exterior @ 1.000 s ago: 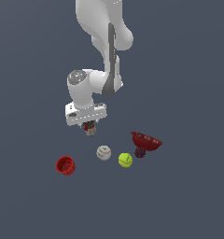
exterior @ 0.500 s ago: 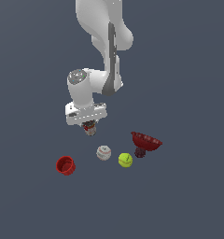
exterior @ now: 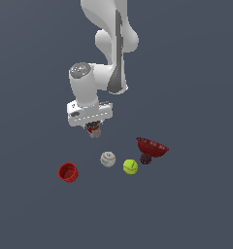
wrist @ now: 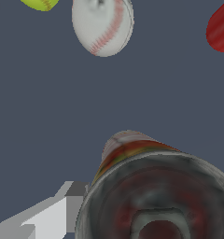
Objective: Pick up a designated object from a clutter of objects.
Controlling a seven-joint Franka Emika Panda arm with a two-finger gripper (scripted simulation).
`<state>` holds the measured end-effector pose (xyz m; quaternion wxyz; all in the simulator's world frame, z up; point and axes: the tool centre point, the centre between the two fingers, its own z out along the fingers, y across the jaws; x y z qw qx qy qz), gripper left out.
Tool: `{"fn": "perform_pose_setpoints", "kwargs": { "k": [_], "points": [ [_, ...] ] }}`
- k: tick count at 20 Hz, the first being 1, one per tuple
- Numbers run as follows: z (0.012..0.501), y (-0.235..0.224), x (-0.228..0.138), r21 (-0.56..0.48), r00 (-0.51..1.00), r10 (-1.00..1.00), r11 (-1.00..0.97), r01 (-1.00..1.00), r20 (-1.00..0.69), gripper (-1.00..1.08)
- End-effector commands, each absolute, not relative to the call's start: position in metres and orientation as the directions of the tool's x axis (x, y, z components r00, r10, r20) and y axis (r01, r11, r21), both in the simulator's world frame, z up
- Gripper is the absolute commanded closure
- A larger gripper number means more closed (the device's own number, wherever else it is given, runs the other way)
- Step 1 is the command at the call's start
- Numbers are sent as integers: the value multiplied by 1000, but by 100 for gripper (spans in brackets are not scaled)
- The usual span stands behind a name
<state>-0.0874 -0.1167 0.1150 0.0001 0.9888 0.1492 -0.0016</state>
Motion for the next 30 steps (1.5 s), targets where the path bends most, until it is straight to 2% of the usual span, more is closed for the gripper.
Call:
{"fn": "perform_pose_setpoints", "kwargs": {
  "k": [1, 30],
  "points": [
    [132, -113, -85, 2, 956, 295, -956, 295, 0, 108],
    [386, -54, -59, 1, 955, 297, -955, 297, 0, 108]
  ]
}}
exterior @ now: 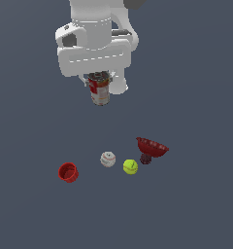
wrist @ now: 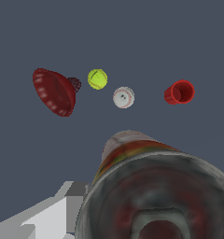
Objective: Pick up a designated object from a clutter of objects.
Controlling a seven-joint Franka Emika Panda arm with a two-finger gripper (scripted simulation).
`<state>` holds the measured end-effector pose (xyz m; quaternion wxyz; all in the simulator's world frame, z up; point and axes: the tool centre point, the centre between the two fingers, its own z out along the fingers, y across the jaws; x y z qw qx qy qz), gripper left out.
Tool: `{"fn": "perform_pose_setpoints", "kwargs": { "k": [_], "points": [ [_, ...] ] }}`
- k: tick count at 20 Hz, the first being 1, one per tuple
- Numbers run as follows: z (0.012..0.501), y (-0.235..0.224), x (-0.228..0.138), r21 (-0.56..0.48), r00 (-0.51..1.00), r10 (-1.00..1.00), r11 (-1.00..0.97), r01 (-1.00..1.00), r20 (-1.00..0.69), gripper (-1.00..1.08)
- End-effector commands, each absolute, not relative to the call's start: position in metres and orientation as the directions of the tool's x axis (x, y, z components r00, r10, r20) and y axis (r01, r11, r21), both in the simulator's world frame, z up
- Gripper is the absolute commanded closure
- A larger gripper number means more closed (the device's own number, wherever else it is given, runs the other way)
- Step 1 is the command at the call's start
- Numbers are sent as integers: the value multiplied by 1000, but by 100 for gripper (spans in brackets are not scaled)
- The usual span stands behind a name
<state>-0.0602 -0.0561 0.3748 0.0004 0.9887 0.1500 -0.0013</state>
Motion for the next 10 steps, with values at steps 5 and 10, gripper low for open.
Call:
{"fn": "perform_pose_setpoints", "kwargs": {
  "k": [5, 10],
  "points": [
    [409, -49, -54, 0, 955, 297, -955, 297, 0, 108],
    [418, -47, -52, 0, 955, 297, -955, 297, 0, 108]
  ]
}}
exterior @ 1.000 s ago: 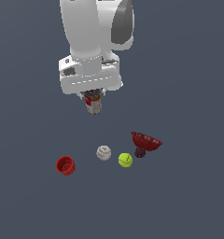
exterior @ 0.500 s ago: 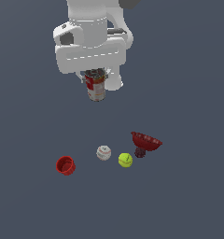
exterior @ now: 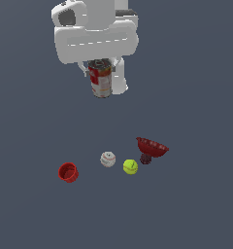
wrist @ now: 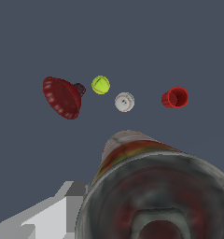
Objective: Pick up a designated object from a clutter of objects.
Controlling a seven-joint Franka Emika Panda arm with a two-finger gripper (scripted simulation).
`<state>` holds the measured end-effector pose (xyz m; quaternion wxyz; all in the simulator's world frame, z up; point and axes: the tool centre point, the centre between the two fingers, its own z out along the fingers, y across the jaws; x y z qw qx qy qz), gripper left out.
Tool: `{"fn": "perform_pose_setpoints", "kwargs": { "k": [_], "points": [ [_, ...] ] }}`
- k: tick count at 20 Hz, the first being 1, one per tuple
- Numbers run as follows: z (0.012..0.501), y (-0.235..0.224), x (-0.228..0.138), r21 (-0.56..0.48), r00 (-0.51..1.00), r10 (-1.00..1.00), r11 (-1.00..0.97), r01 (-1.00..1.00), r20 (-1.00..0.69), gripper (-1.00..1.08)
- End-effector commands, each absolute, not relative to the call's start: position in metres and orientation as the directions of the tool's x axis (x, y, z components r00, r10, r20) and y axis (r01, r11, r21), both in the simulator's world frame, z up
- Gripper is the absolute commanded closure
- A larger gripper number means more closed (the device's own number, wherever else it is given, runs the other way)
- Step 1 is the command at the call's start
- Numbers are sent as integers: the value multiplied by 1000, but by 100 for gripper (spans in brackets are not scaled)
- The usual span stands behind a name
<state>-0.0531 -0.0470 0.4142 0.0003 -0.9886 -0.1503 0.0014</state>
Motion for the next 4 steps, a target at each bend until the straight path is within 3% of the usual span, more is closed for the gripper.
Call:
{"fn": "perform_pose_setpoints", "kwargs": {
  "k": [1, 4],
  "points": [
    [418, -47, -52, 0, 955, 297, -955, 297, 0, 108],
    [418, -47, -52, 0, 955, 297, -955, 297, 0, 108]
  ]
}}
